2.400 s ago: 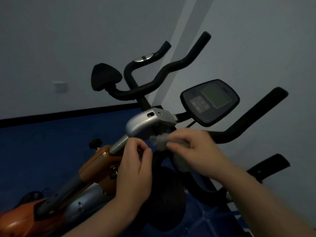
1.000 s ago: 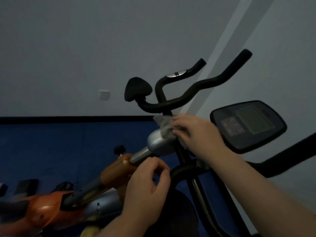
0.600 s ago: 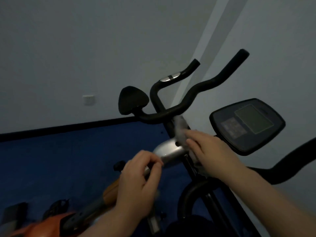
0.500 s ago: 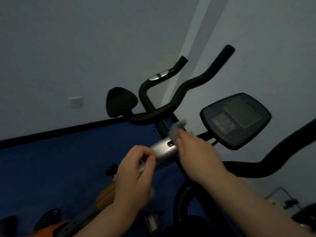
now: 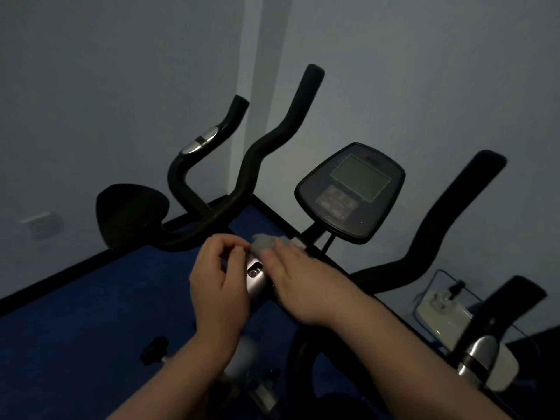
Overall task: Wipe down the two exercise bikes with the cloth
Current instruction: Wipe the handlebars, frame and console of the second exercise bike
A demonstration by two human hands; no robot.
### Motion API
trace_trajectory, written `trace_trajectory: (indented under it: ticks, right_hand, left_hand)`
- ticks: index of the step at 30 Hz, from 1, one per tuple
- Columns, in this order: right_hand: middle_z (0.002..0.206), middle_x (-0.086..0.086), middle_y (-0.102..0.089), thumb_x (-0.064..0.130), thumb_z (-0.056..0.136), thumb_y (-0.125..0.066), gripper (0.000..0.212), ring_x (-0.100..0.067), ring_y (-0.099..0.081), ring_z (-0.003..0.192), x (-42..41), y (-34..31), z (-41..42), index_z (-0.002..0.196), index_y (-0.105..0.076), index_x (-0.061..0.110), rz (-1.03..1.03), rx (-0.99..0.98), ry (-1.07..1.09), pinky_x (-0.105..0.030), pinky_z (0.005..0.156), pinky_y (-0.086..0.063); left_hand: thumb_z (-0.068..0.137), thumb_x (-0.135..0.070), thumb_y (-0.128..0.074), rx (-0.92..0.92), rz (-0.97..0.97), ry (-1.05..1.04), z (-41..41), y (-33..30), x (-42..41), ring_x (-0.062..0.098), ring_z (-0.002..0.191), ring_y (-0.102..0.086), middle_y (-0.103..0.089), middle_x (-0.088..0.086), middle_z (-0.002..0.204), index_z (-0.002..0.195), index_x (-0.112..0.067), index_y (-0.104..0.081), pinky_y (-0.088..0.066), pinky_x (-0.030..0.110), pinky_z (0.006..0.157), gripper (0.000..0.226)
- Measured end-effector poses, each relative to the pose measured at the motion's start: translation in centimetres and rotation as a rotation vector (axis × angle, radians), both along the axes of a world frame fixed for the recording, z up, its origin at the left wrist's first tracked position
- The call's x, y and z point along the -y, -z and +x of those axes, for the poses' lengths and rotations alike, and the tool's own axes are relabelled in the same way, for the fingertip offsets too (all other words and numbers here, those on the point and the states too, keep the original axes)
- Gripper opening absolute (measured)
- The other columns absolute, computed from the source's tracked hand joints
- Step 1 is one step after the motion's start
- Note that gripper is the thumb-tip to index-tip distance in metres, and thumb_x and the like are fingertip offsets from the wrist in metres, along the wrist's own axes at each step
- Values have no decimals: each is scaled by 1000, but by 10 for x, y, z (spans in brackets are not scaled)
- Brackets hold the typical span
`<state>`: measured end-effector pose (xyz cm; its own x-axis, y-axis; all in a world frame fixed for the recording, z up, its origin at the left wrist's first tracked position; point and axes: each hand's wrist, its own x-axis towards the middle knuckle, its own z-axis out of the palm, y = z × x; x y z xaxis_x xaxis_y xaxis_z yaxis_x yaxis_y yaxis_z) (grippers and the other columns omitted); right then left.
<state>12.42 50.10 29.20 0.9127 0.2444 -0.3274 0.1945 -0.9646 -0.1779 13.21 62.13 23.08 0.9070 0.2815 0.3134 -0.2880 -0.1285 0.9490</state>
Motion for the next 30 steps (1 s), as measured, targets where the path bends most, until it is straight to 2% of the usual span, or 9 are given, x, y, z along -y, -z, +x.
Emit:
trace_trajectory:
  ticks: [5, 8, 11, 15, 20, 23, 26, 28, 30]
  right_hand:
    - [150, -14, -33, 27, 103, -21, 43, -33, -30, 137, -7, 7, 41, 144, -30, 16, -41, 25, 111, -46, 114, -23]
    - [153, -14, -29, 20, 103, -28, 40, -30, -29, 137, -2, 7, 16, 143, -32, 11, 16, 96, 16, -43, 114, -23]
    - [155, -5, -30, 28, 103, -28, 45, -24, -32, 137, 5, 6, 5, 147, -29, 18, 159, 138, 102, -36, 109, -29]
    - [133, -8, -57, 31, 101, -39, 39, -26, -52, 119, 7, -4, 26, 137, -50, 24, 160, 143, 242, -33, 94, -41]
    - [80, 5, -68, 30, 93, -53, 17, -18, -61, 86, 62, -35, 38, 98, -70, 27, 237, 288, 466, -24, 68, -45]
    - [106, -6, -70, 28, 95, -50, 22, -27, -62, 98, 103, -49, 61, 109, -67, 21, 157, 622, 578, -27, 71, -39]
    - [145, -15, -43, 25, 101, -37, 38, -30, -40, 131, 114, -36, 98, 135, -47, 12, -19, 554, 522, -39, 100, -38]
    - [161, -12, -8, 26, 103, -28, 52, -27, -7, 147, 107, -17, 120, 151, -16, 10, -212, 466, 447, -44, 119, -12]
    - [161, -8, 6, 31, 103, -23, 59, -24, 8, 148, 97, -5, 136, 152, 2, 11, -251, 511, 439, -43, 120, 3]
  left_hand:
    - [83, -24, -50, -64, -11, 54, -2, -3, -3, 12, 77, -59, -64, -8, 81, 82, -24, -61, -47, 31, 66, 12]
    - [83, -27, -50, -58, 19, 97, -2, -1, -6, 11, 76, -58, -63, -8, 81, 83, -29, -60, -46, 30, 65, 11]
    - [83, -28, -49, -44, 46, 82, 1, -1, -5, 11, 75, -58, -62, -9, 81, 82, -31, -59, -45, 30, 64, 11]
    - [86, -28, -50, -51, 137, 163, 7, -5, -2, 7, 81, -56, -60, -11, 84, 83, -34, -57, -44, 29, 66, 9]
    - [87, -45, -36, 37, 833, 260, 25, -21, 7, 8, 83, -41, -50, -17, 84, 82, -35, -56, -32, 30, 71, 23]
    - [92, -47, -27, -3, 996, 351, 38, -32, 25, 9, 97, -41, -52, -16, 102, 99, -34, -56, -31, 27, 86, 32]
    - [95, -43, -29, -35, 1069, 400, 45, -30, 32, 10, 106, -43, -52, -14, 115, 112, -32, -53, -32, 26, 95, 31]
    - [94, -43, -28, -53, 1084, 397, 45, -28, 31, 9, 105, -44, -53, -15, 113, 110, -33, -54, -32, 26, 94, 32]
    - [92, -46, -28, -59, 1064, 389, 45, -29, 29, 8, 103, -44, -53, -17, 109, 106, -35, -54, -33, 25, 93, 32]
